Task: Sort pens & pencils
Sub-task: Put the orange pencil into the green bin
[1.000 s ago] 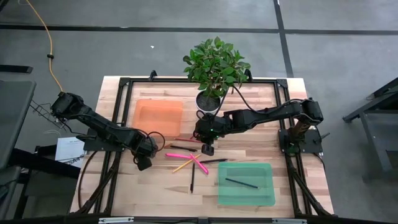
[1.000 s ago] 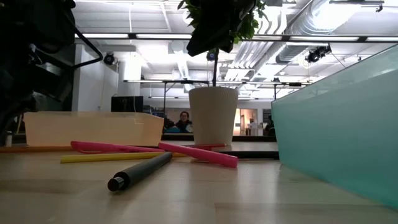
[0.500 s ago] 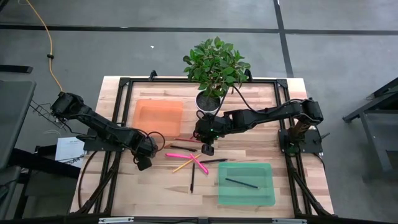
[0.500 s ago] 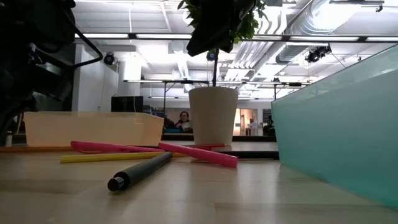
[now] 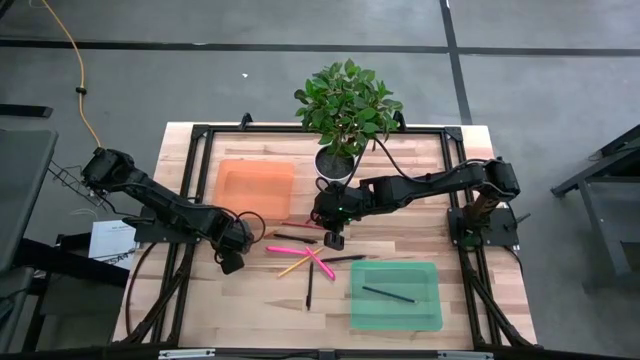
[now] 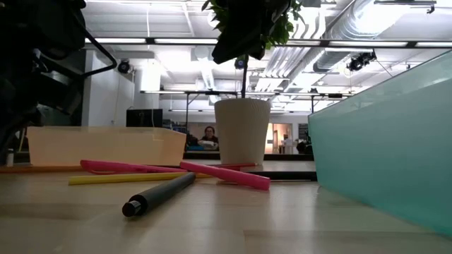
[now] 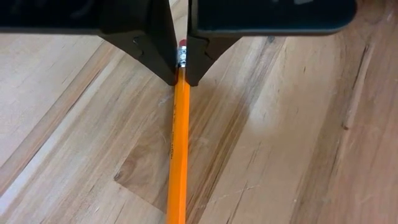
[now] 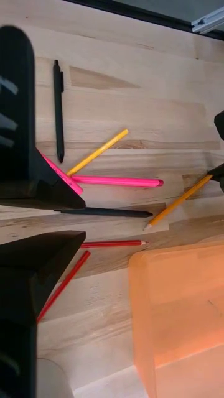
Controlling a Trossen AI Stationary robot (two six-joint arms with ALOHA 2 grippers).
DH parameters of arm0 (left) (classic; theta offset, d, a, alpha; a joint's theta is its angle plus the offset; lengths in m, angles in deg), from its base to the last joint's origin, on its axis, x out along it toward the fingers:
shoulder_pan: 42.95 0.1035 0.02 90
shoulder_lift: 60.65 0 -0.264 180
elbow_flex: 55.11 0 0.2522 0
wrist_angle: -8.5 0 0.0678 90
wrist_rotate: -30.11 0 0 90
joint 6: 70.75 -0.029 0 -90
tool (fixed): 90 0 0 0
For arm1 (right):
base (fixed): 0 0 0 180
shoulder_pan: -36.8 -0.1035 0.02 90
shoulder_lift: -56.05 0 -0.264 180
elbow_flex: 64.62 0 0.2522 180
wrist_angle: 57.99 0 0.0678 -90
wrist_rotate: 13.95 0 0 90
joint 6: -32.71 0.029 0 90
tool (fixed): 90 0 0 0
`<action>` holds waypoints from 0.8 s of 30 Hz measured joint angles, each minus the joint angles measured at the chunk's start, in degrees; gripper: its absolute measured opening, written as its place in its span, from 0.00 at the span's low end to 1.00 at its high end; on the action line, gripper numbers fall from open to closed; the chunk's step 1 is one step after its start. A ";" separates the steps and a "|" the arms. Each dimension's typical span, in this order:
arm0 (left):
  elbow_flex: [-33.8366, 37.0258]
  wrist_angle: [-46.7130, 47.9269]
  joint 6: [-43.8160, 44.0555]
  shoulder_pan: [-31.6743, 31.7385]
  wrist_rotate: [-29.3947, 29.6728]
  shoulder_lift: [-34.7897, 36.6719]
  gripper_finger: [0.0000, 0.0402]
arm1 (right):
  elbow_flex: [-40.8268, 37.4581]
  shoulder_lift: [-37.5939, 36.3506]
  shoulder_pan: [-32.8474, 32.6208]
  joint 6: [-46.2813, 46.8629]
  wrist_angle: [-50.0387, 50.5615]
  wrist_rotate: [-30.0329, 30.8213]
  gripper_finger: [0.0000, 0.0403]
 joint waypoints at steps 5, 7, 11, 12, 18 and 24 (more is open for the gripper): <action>0.00 -0.02 0.01 0.00 0.02 0.00 0.02 | 0.00 0.00 0.01 0.00 -0.02 0.00 0.14; 0.00 -0.02 0.01 0.00 0.02 0.00 0.03 | 0.00 0.00 0.02 0.00 -0.02 0.02 0.14; 0.00 -0.02 0.01 0.00 0.22 0.00 0.03 | 0.00 0.00 0.00 0.00 -0.16 0.02 0.14; 0.00 -0.04 0.01 0.00 0.30 0.00 0.03 | 0.00 0.00 0.01 0.00 -0.22 0.02 0.14; 0.00 -0.07 -0.30 0.00 0.48 0.11 0.03 | 0.00 0.00 0.01 0.02 -0.41 0.02 0.14; -1.31 0.36 -1.44 0.00 1.83 0.04 0.03 | 0.00 0.00 0.02 0.00 -0.41 0.02 0.14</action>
